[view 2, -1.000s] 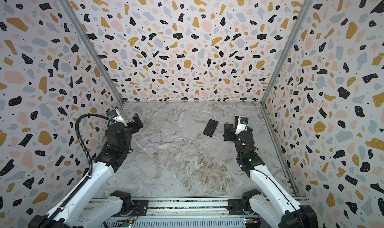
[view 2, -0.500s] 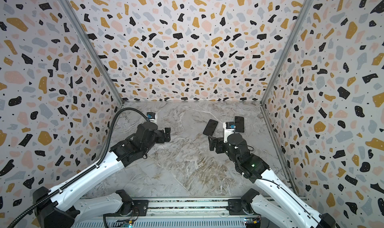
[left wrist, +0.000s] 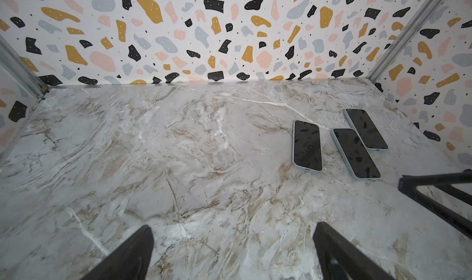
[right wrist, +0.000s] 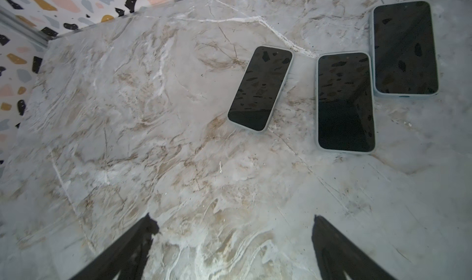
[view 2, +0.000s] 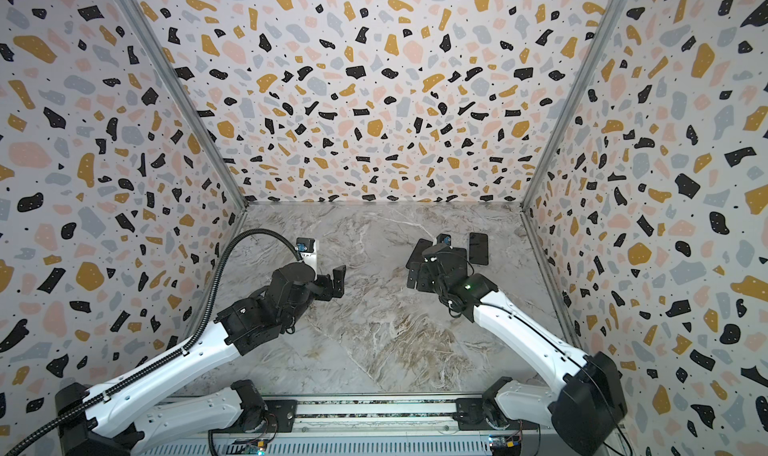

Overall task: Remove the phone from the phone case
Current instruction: 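Reach the right gripper over the nearest cased phone while the left arm rises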

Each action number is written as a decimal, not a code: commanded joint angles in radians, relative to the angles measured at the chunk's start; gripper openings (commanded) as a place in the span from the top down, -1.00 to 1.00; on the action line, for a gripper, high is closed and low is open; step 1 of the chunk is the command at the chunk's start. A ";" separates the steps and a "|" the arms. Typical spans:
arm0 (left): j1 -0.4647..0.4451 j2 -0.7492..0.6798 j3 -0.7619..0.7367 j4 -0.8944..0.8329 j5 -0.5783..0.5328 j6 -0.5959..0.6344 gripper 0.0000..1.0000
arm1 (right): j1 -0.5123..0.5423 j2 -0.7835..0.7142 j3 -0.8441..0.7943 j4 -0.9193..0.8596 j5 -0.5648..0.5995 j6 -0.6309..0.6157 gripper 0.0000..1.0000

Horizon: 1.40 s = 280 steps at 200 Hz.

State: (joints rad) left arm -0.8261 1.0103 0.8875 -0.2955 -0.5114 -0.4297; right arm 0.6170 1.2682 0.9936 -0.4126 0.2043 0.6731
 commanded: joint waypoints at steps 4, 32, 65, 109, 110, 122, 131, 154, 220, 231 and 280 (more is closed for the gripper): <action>-0.007 -0.016 -0.018 0.058 -0.044 0.030 -1.00 | -0.028 0.114 0.071 0.045 0.026 0.046 -0.98; -0.007 -0.019 -0.028 0.053 -0.051 0.048 -0.99 | -0.044 0.261 0.136 0.097 0.035 0.070 -0.98; -0.007 -0.041 -0.040 0.046 -0.057 0.065 -1.00 | -0.075 0.447 0.254 0.101 0.036 0.088 -0.98; -0.007 -0.078 -0.041 0.023 -0.051 0.068 -0.99 | -0.096 0.638 0.411 0.065 0.070 0.108 -0.98; -0.007 -0.079 -0.041 0.023 -0.050 0.068 -0.99 | -0.097 0.644 0.416 0.063 0.075 0.110 -0.98; -0.006 -0.092 -0.039 0.017 -0.049 0.068 -0.99 | -0.103 0.670 0.430 0.074 0.078 0.123 -0.98; -0.006 -0.102 -0.039 0.014 -0.048 0.068 -0.99 | -0.105 0.689 0.441 0.081 0.079 0.129 -0.98; -0.006 -0.123 -0.029 0.001 -0.051 0.072 -0.99 | -0.115 0.736 0.479 0.065 0.097 0.141 -0.98; -0.007 -0.144 -0.024 -0.003 -0.067 0.080 -1.00 | -0.142 0.782 0.479 0.095 0.076 0.157 -0.99; -0.007 -0.144 -0.022 -0.003 -0.068 0.079 -0.99 | -0.145 0.786 0.478 0.101 0.072 0.156 -0.99; -0.007 -0.149 -0.021 0.002 -0.068 0.077 -0.99 | -0.154 0.807 0.488 0.107 0.069 0.149 -0.99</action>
State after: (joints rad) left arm -0.8268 0.8761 0.8536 -0.3115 -0.5632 -0.3656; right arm 0.4686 2.0605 1.4445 -0.3023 0.2733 0.8154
